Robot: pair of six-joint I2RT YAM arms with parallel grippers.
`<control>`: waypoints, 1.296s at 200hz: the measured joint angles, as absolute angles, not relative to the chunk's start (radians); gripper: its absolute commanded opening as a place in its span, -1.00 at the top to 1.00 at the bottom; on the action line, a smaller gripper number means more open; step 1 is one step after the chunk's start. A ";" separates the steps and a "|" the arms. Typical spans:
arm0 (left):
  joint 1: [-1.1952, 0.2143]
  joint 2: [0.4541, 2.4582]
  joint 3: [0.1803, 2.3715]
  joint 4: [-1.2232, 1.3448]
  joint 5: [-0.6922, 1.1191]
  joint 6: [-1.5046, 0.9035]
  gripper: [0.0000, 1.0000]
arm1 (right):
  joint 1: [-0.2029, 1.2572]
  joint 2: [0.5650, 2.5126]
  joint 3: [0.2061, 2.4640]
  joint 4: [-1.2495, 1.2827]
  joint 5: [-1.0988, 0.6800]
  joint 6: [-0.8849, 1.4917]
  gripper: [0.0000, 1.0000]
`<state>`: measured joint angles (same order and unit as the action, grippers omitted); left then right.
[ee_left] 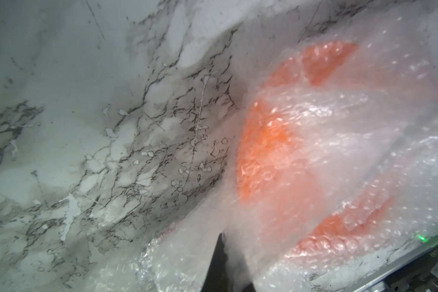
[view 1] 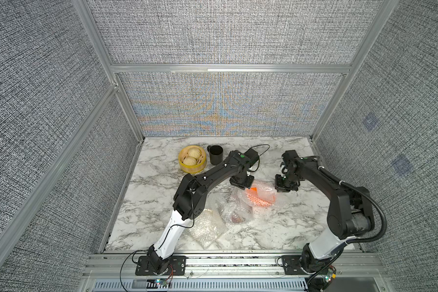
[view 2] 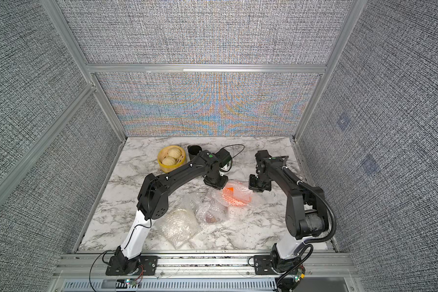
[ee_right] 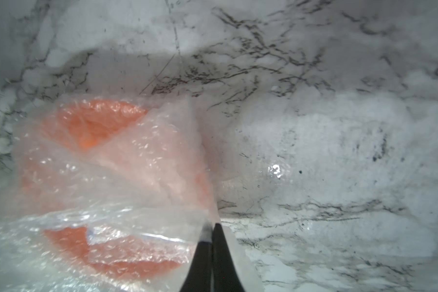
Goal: Unpack dinner plates from bubble wrap
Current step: Unwrap the bubble wrap at the center of the board.
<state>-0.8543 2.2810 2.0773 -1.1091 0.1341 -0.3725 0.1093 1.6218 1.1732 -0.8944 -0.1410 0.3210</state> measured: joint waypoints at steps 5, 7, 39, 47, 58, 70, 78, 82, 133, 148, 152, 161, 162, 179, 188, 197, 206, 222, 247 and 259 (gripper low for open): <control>-0.854 2.278 2.073 -1.109 0.135 -0.374 1.00 | 0.103 1.608 1.164 -0.898 -0.148 0.329 1.00; -0.854 2.277 2.071 -1.108 0.134 -0.374 1.00 | 0.101 1.602 1.161 -0.899 -0.150 0.331 0.97; -0.850 2.276 2.065 -1.121 0.134 -0.375 0.45 | 0.155 1.575 1.164 -0.923 -0.172 0.312 0.37; -0.848 2.276 2.074 -1.126 0.134 -0.377 0.30 | 0.187 1.581 1.180 -0.935 -0.171 0.292 0.32; -0.847 2.276 2.091 -1.126 0.135 -0.381 0.17 | 0.232 1.588 1.204 -0.945 -0.166 0.270 0.28; -0.846 2.280 2.122 -1.131 0.138 -0.372 0.08 | 0.264 1.600 1.224 -0.954 -0.169 0.246 0.24; -0.846 2.289 2.148 -1.132 0.141 -0.368 0.05 | 0.274 1.612 1.233 -0.957 -0.160 0.234 0.24; -0.847 2.295 2.164 -1.135 0.142 -0.363 0.04 | 0.275 1.617 1.235 -0.958 -0.157 0.231 0.24; -0.853 2.415 2.362 -1.211 0.167 -0.241 -0.11 | 0.282 1.706 1.263 -0.960 -0.161 0.193 0.25; -0.856 2.418 2.369 -1.221 0.167 -0.204 -0.10 | 0.282 1.720 1.263 -0.960 -0.161 0.189 0.28; -0.856 2.418 2.369 -1.223 0.166 -0.196 -0.08 | 0.282 1.724 1.262 -0.959 -0.161 0.189 0.29; -0.857 2.418 2.370 -1.227 0.166 -0.183 -0.04 | 0.282 1.734 1.262 -0.958 -0.161 0.189 0.32; -0.857 2.419 2.370 -1.227 0.166 -0.182 -0.03 | 0.282 1.735 1.262 -0.958 -0.161 0.189 0.32; -0.856 2.423 2.365 -1.229 0.166 -0.165 0.05 | 0.281 1.753 1.254 -0.954 -0.157 0.189 0.36; -0.856 2.423 2.357 -1.229 0.166 -0.164 0.05 | 0.281 1.762 1.251 -0.953 -0.151 0.190 0.35; -0.856 2.421 2.343 -1.228 0.166 -0.162 0.05 | 0.280 1.767 1.248 -0.955 -0.141 0.195 0.29; -0.856 2.417 2.324 -1.225 0.164 -0.162 0.05 | 0.280 1.768 1.248 -0.957 -0.138 0.200 0.24; -0.856 2.399 2.290 -1.215 0.165 -0.163 0.04 | 0.285 1.749 1.249 -0.962 -0.138 0.200 0.09; -0.856 2.376 2.269 -1.197 0.167 -0.170 0.01 | 0.313 1.691 1.256 -0.985 -0.140 0.201 -0.12; -0.856 2.371 2.268 -1.193 0.167 -0.178 -0.03 | 0.324 1.659 1.257 -1.001 -0.148 0.204 -0.15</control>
<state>-0.8558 2.3711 2.2681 -1.1927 0.1669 -0.1780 0.3237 1.6588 1.2568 -1.0012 -0.1482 0.2035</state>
